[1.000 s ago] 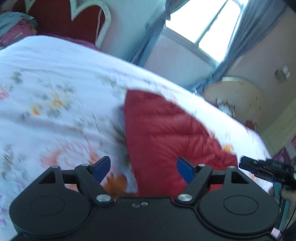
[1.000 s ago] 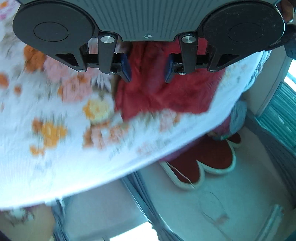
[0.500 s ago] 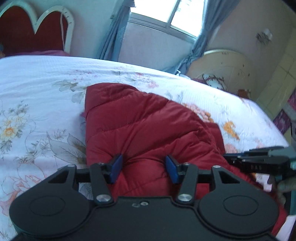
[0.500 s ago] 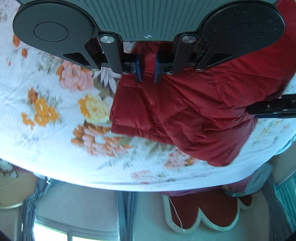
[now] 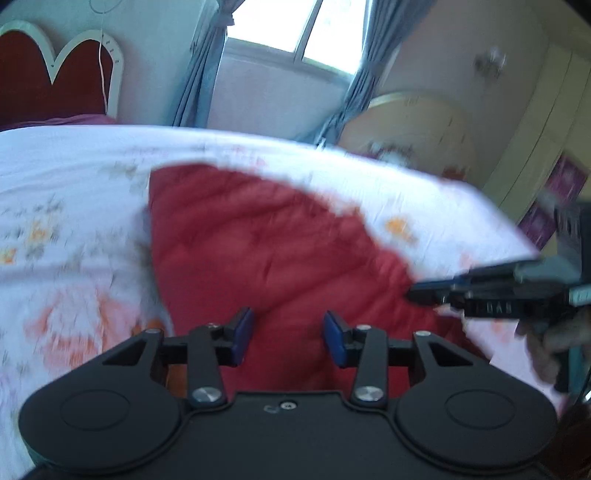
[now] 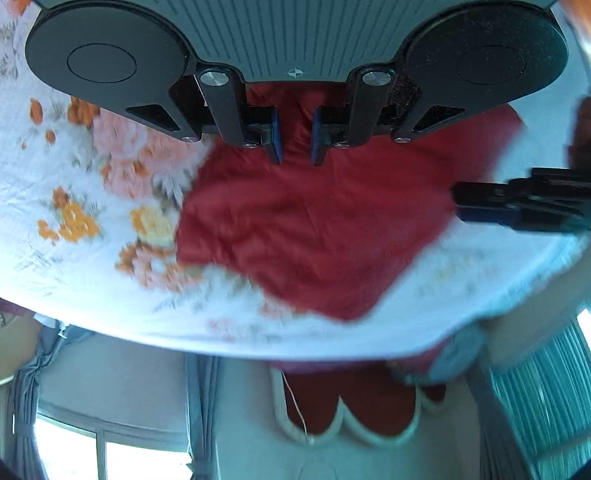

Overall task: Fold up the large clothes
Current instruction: 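Open both tools and press the folded jacket flat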

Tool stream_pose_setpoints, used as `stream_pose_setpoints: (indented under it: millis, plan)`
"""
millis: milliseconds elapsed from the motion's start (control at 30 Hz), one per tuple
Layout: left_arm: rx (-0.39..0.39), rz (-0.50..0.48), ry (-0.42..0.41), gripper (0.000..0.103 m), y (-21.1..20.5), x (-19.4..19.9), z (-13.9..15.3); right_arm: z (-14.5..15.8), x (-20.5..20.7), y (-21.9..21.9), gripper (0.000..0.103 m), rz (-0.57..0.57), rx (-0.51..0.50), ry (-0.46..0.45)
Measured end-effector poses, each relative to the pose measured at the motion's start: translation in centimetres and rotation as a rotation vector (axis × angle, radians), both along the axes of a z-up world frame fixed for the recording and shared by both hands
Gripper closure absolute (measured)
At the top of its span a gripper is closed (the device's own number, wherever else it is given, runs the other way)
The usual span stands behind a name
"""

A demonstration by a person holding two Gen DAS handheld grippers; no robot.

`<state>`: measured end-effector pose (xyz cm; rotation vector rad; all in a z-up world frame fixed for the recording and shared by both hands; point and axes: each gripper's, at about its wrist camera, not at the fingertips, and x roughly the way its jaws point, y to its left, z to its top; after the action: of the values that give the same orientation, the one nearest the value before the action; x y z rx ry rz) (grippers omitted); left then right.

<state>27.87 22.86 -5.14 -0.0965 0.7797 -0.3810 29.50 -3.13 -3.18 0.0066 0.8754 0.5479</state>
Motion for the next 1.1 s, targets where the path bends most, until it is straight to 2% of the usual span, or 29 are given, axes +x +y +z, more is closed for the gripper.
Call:
stream_pose_setpoints:
  millis: [100, 133, 233, 333, 467, 633, 700, 900, 1000, 1100]
  plan:
    - [0.022, 0.017, 0.009, 0.061, -0.5, 0.0, -1.4, -3.0, 0.7, 0.1, 0.089, -0.025, 0.023, 0.067]
    - [0.031, 0.022, 0.012, 0.061, -0.6, 0.1, -1.5, -3.0, 0.7, 0.0, 0.089, -0.037, 0.035, 0.079]
    - [0.031, 0.032, 0.016, 0.064, -0.7, -0.7, -0.1, -1.0, -0.4, -0.9, 0.089, -0.042, 0.060, 0.048]
    - [0.007, 0.027, -0.002, 0.064, -0.7, -3.1, 1.6, 1.7, -3.1, -2.0, 0.089, 0.009, 0.114, -0.011]
    - [-0.010, 0.042, 0.006, 0.064, -1.6, -6.2, 1.8, 3.1, -6.3, -2.0, 0.089, 0.085, 0.139, -0.021]
    - [0.073, 0.095, 0.017, 0.064, -3.1, -7.4, -0.4, 0.6, -7.2, -0.2, 0.089, 0.110, 0.066, 0.020]
    - [0.083, 0.111, 0.018, 0.064, -3.2, -7.7, -1.1, -0.6, -7.4, 0.1, 0.089, 0.104, 0.050, 0.039]
    - [0.124, 0.136, -0.003, 0.063, -3.7, -7.8, -1.8, -2.6, -7.5, 0.4, 0.089, 0.092, 0.055, 0.052]
    - [0.142, 0.152, -0.004, 0.064, -4.0, -7.9, -1.5, -2.7, -7.5, 0.1, 0.089, 0.088, 0.062, 0.060]
    - [0.139, 0.179, -0.013, 0.065, -4.4, -8.7, -0.2, -0.8, -8.3, -1.3, 0.089, 0.051, 0.103, 0.042]
